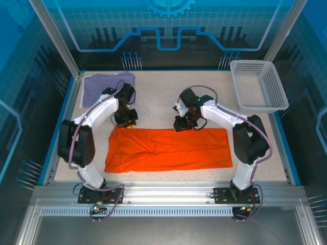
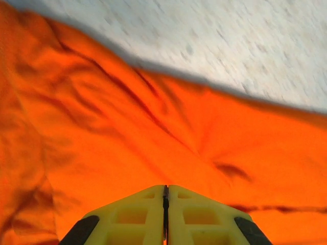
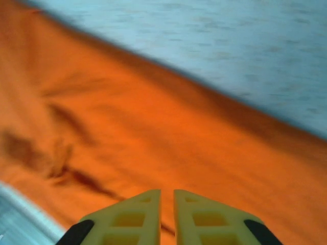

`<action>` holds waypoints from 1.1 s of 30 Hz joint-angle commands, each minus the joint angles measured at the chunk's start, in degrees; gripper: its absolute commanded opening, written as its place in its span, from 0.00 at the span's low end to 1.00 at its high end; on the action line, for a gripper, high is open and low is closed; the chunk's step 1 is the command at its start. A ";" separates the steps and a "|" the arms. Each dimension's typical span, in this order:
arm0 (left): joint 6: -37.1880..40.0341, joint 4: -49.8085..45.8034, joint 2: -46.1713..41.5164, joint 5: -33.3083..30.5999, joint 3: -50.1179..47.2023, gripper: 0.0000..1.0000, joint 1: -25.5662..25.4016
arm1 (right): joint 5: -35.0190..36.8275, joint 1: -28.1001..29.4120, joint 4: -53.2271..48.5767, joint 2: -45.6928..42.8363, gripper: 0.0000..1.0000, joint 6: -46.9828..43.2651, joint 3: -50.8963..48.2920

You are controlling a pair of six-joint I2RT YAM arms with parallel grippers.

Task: Fold and stack the t-shirts

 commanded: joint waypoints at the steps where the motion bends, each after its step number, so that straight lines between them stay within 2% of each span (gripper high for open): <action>1: -8.42 -2.74 -1.24 4.62 -7.84 0.10 -4.60 | 8.88 -2.83 -3.12 3.66 0.12 0.57 0.82; 4: -12.59 1.78 -0.83 8.74 -14.70 0.10 -7.77 | 12.58 -4.42 -4.46 6.84 0.09 0.48 0.41; 7: -13.69 5.15 2.07 9.62 -18.47 0.10 -8.48 | 12.22 -4.74 -4.30 7.54 0.08 0.72 -2.01; 10: -12.23 7.57 6.99 8.05 -18.02 0.10 -8.41 | 11.57 -4.15 -4.23 6.42 0.08 1.80 -4.75; 14: -9.84 8.77 16.42 6.13 -11.04 0.09 -7.56 | 8.78 -3.87 -5.27 4.97 0.08 4.53 -9.01; 19: -6.67 4.69 29.38 4.91 7.81 0.09 -6.48 | 0.51 -2.69 -2.06 1.36 0.08 9.91 -17.83; 22: -4.35 -1.28 39.30 4.88 25.23 0.09 -6.55 | -4.52 -0.93 0.91 1.22 0.09 13.36 -20.90; 25: -3.35 -9.47 50.81 4.48 47.03 0.08 -6.54 | -5.45 0.13 1.01 3.03 0.09 15.07 -18.69; 27: -3.71 -14.49 59.59 4.95 64.70 0.08 -6.47 | -8.47 0.12 2.29 4.69 0.09 17.58 -16.19; 29: -5.57 -14.96 66.87 7.72 77.32 0.08 -6.03 | -11.15 0.74 3.49 6.59 0.09 20.19 -12.91; 31: -8.86 -9.84 69.61 11.25 80.25 0.08 -5.45 | -12.42 1.74 3.39 8.70 0.09 22.17 -8.40; 33: -11.99 -2.62 68.28 12.73 75.75 0.07 -5.01 | -11.85 2.54 2.31 10.38 0.09 23.63 -3.62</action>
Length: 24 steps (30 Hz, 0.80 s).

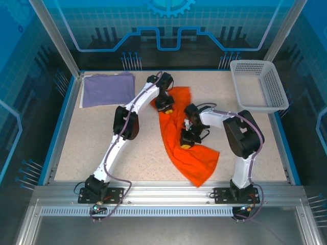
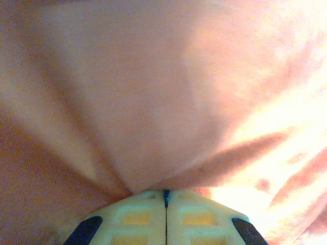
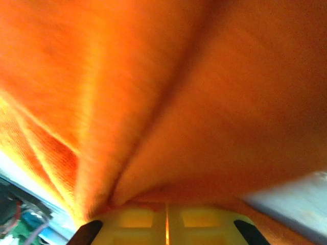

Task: Fold and stack the t-shirts

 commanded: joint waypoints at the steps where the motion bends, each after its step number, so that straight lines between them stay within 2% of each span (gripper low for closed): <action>1: -5.47 8.04 3.72 0.97 -4.43 0.07 1.46 | 1.38 1.91 -0.06 4.70 0.09 5.01 5.17; 7: -6.20 12.65 1.84 2.97 -6.55 0.07 2.83 | 6.84 0.09 -5.00 4.71 0.10 6.59 8.66; 12: -6.75 15.84 0.07 4.87 -6.51 0.07 3.25 | 6.83 -0.82 -7.39 2.56 0.10 6.60 9.19; 18: -7.63 16.63 -6.44 4.05 -3.35 0.08 4.11 | 5.46 -1.12 -12.43 -4.51 0.12 6.19 12.93; 21: -5.57 14.09 -13.17 2.73 -3.56 0.13 4.12 | 6.38 -1.39 -15.40 -9.35 0.14 4.52 14.18; 24: -2.19 8.05 -21.40 0.97 -6.07 0.29 3.91 | 9.91 -2.42 -18.64 -15.16 0.16 1.45 12.98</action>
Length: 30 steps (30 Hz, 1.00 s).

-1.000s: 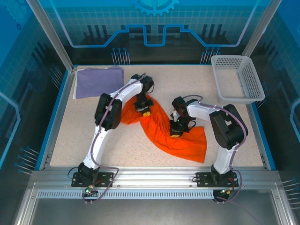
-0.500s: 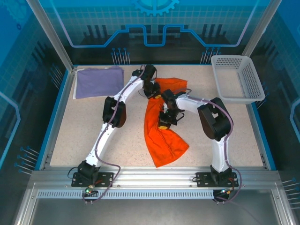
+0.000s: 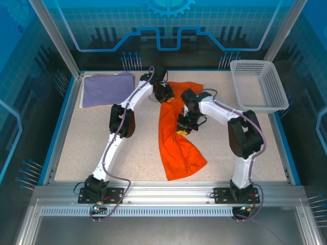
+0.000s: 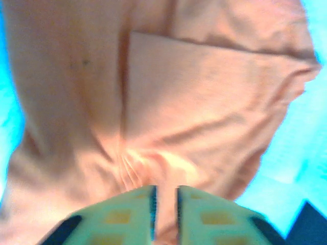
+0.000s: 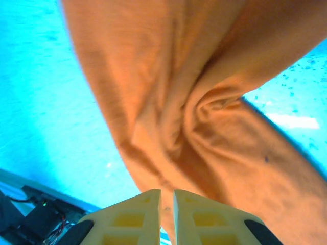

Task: Fold and stack the t-shirts

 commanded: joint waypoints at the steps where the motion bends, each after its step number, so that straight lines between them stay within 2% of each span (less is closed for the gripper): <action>1: 3.97 -8.41 -16.34 -2.62 -2.53 0.35 -0.09 | 4.10 -2.02 -7.03 -7.57 0.18 -3.92 -1.16; 4: 8.10 -14.72 -27.98 -5.14 -16.17 0.50 -2.16 | 6.98 -4.54 -7.33 -15.78 0.23 -5.20 -8.52; 6: 8.95 -15.48 -36.44 -5.29 -29.47 0.53 -3.85 | 8.70 -6.40 -7.24 -21.05 0.28 -5.28 -13.62; 9: 6.28 -11.90 -49.90 -4.88 -49.55 0.54 -7.07 | 11.62 -8.60 -9.43 -27.60 0.30 -4.45 -19.04; 11: 1.55 -6.43 -59.44 -3.58 -63.58 0.53 -9.89 | 12.46 -9.86 -11.07 -32.43 0.34 -3.02 -21.93; 14: -5.37 -0.40 -68.34 -1.23 -79.87 0.47 -14.57 | 12.42 -11.27 -14.84 -38.84 0.37 -0.32 -24.05; 16: -8.20 3.66 -71.15 0.84 -86.72 0.45 -18.27 | 11.62 -11.45 -16.86 -41.47 0.39 0.57 -24.33; 19: -13.25 10.28 -72.34 2.69 -93.75 0.43 -23.20 | 10.06 -11.77 -19.56 -43.35 0.39 0.84 -24.14; 22: -16.64 14.03 -69.63 2.58 -96.40 0.42 -27.60 | 8.85 -11.78 -20.22 -45.66 0.40 1.10 -24.61; 26: -18.95 13.87 -64.37 -0.09 -95.48 0.38 -32.10 | 7.20 -12.32 -17.80 -47.83 0.41 0.76 -27.28; 30: -23.17 18.62 -60.49 -1.89 -94.85 0.36 -34.99 | 4.99 -12.59 -14.19 -47.52 0.41 -0.82 -29.31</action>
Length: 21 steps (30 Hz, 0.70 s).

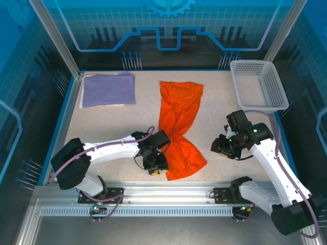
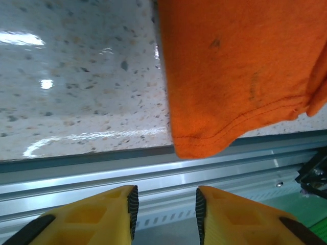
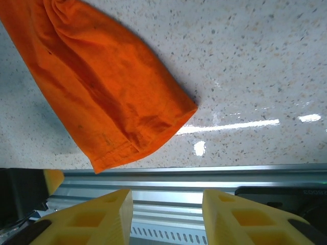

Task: Fold and stack the t-shirts

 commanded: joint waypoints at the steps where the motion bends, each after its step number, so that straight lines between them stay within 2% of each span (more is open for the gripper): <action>1: -5.06 3.38 4.13 -2.14 1.96 0.35 -1.71 | -2.52 -1.09 2.48 0.16 0.41 -1.66 -1.59; 7: -4.72 -3.06 11.79 -4.68 9.03 0.36 -4.06 | -3.92 -3.43 0.52 -0.06 0.42 -4.95 -0.07; 11: -5.34 -4.13 14.45 -4.60 10.34 0.39 -5.31 | -4.72 -5.84 -0.48 -0.22 0.42 -7.01 -0.27; 16: -6.78 -8.62 14.73 -6.58 11.16 0.39 -6.17 | -5.88 -7.93 -0.94 -1.01 0.42 -8.97 -1.30; 21: -6.78 -7.28 13.82 -6.83 12.05 0.44 -8.27 | -6.90 -9.77 -1.12 -1.36 0.42 -10.21 -2.30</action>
